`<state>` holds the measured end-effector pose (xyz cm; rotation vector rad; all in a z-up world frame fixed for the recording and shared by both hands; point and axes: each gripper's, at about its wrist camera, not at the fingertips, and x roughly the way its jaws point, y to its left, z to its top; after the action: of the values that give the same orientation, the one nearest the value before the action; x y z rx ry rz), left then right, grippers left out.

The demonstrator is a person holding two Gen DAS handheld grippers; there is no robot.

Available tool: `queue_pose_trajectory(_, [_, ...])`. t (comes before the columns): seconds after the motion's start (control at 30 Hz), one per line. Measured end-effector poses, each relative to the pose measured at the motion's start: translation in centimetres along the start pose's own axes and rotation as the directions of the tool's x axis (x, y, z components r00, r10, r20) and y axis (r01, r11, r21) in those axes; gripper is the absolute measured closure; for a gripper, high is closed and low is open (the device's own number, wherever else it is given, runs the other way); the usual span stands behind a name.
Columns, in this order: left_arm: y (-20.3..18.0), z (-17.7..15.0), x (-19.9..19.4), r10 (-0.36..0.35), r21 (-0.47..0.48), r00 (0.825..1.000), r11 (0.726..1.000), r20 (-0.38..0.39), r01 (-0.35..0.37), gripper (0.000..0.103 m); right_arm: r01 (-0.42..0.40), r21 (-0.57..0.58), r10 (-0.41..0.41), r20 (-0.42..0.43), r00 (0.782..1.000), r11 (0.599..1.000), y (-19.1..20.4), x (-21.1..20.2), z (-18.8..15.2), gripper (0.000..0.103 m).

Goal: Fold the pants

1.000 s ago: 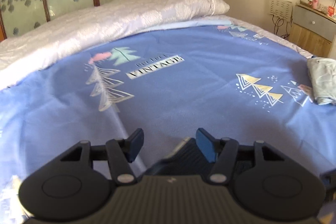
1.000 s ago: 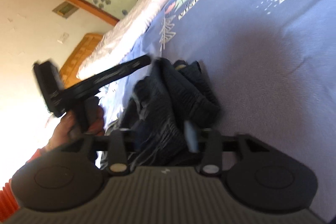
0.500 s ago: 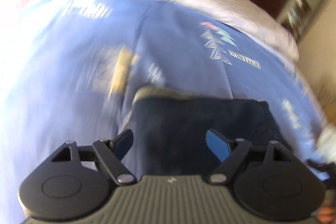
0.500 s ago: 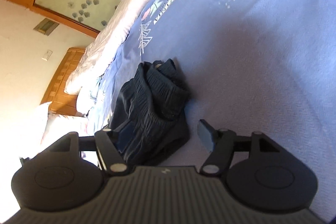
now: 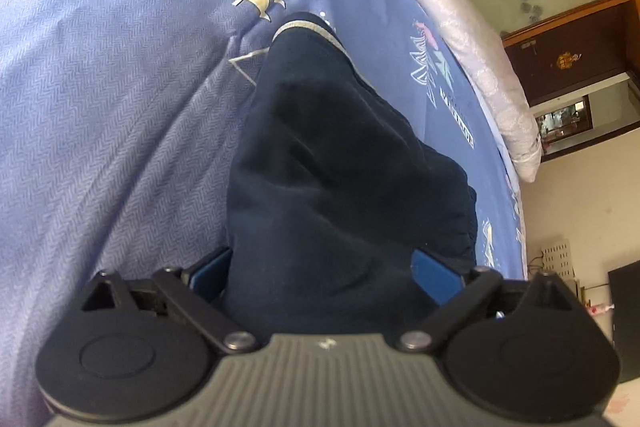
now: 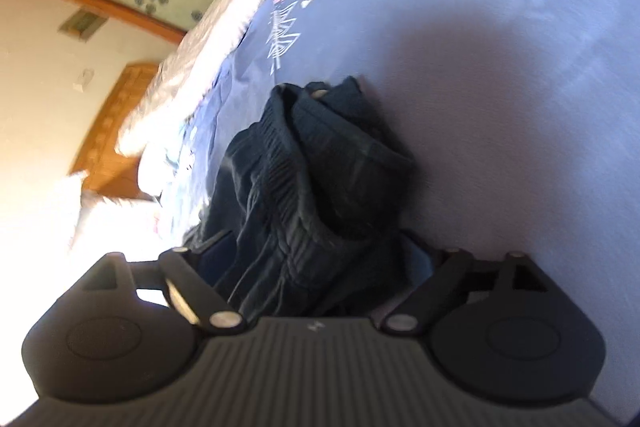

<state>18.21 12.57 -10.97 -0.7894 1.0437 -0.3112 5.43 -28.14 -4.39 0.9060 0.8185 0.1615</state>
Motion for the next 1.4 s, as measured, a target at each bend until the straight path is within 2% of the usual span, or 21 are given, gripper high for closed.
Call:
queue_pose_trajectory(0.2, [0.1,-0.6,-0.2,0.006,0.011,1.0,1.0,0.025,-0.006,0.009,0.042,-0.091,-0.04,0.027,0.999,0.995,1.3,1.5,0.0,0.007])
queue_pose_trajectory(0.3, [0.2,-0.8,-0.5,0.031,0.02,0.999,0.999,0.038,-0.032,0.025,0.07,-0.17,-0.068,0.013,0.998,0.983,2.1,1.9,-0.5,0.008])
queue_pose_trajectory(0.33, [0.1,-0.9,-0.5,0.05,0.029,0.998,0.998,0.042,-0.051,0.037,0.081,-0.195,-0.081,0.01,0.997,0.977,2.4,1.9,-0.7,0.009])
queue_pose_trajectory(0.37, [0.1,-1.0,-0.7,0.063,0.039,0.997,0.997,0.043,-0.065,0.044,0.095,-0.217,-0.095,0.008,0.995,0.972,2.6,1.9,-0.8,0.017])
queue_pose_trajectory(0.4, [0.2,-1.0,-0.8,0.07,0.046,0.997,0.996,0.042,-0.072,0.046,0.118,-0.233,-0.119,0.011,0.993,0.965,2.8,1.9,-0.9,0.035])
queue_pose_trajectory(0.43, [0.2,-1.0,-0.9,0.076,0.051,0.996,0.996,0.039,-0.078,0.052,0.137,-0.241,-0.139,0.011,0.99,0.961,3.0,1.8,-1.0,0.043])
queue_pose_trajectory(0.5, [0.1,-1.0,-1.2,0.087,0.053,0.996,0.995,0.029,-0.088,0.058,0.121,-0.214,-0.124,-0.001,0.992,0.969,2.9,1.4,-1.2,0.058])
queue_pose_trajectory(0.57, [-0.4,-1.0,-1.9,0.08,0.053,0.996,0.995,0.029,-0.082,0.067,0.123,-0.204,-0.123,0.013,0.992,0.971,3.3,0.7,-1.7,0.063])
queue_pose_trajectory(0.7, [-2.0,-1.6,-4.4,0.03,0.102,0.998,0.994,0.055,-0.036,0.07,0.109,-0.259,-0.102,0.042,0.994,0.96,5.5,-1.9,-3.5,0.067])
queue_pose_trajectory(0.83, [-2.6,-4.0,-6.5,-0.002,0.145,1.0,0.989,0.024,-0.001,0.07,0.104,-0.28,-0.097,0.036,0.995,0.954,5.5,-5.7,-5.0,0.068])
queue_pose_trajectory(0.93, [-2.4,-7.1,-7.0,-0.015,0.157,1.0,0.987,-0.015,0.017,0.07,0.112,-0.263,-0.11,0.024,0.994,0.958,4.3,-8.5,-6.3,0.067])
queue_pose_trajectory(1.03, [-1.6,-9.6,-7.0,0.015,0.167,1.0,0.986,-0.027,-0.011,0.067,0.122,-0.222,-0.123,0.006,0.992,0.968,3.1,-10.1,-8.0,0.066])
queue_pose_trajectory(1.1, [-0.6,-10.3,-6.7,0.035,0.14,0.999,0.99,-0.024,-0.031,0.058,0.134,-0.177,-0.138,-0.009,0.99,0.975,2.1,-10.0,-8.7,0.059])
queue_pose_trajectory(1.13, [-0.2,-10.2,-6.3,0.046,0.137,0.999,0.99,-0.023,-0.042,0.048,0.142,-0.138,-0.146,-0.018,0.989,0.98,1.4,-9.8,-8.8,0.056])
queue_pose_trajectory(1.23, [1.4,-9.8,-5.9,-0.025,0.075,0.999,0.997,-0.031,0.027,0.038,0.157,-0.052,-0.158,-0.027,0.987,0.986,-0.1,-9.5,-8.7,0.041])
queue_pose_trajectory(1.27, [1.4,-9.7,-5.8,-0.025,0.076,0.999,0.997,-0.038,0.028,0.038,0.16,-0.036,-0.161,-0.032,0.986,0.986,-0.5,-9.4,-8.7,0.034])
queue_pose_trajectory(1.3, [1.2,-9.6,-5.6,-0.014,0.098,0.999,0.995,-0.041,0.018,0.038,0.145,-0.013,-0.145,-0.043,0.988,0.989,-1.0,-9.2,-8.7,0.032])
queue_pose_trajectory(1.33, [0.8,-9.9,-5.5,0.002,0.129,0.999,0.992,-0.041,0.003,0.038,0.116,0.024,-0.115,-0.051,0.992,0.993,-1.5,-9.0,-8.8,0.031])
queue_pose_trajectory(1.4, [-0.1,-10.4,-5.4,0.035,0.183,0.999,0.983,-0.042,-0.026,0.038,0.067,0.088,-0.064,-0.041,0.997,0.994,-2.1,-8.7,-9.0,0.021])
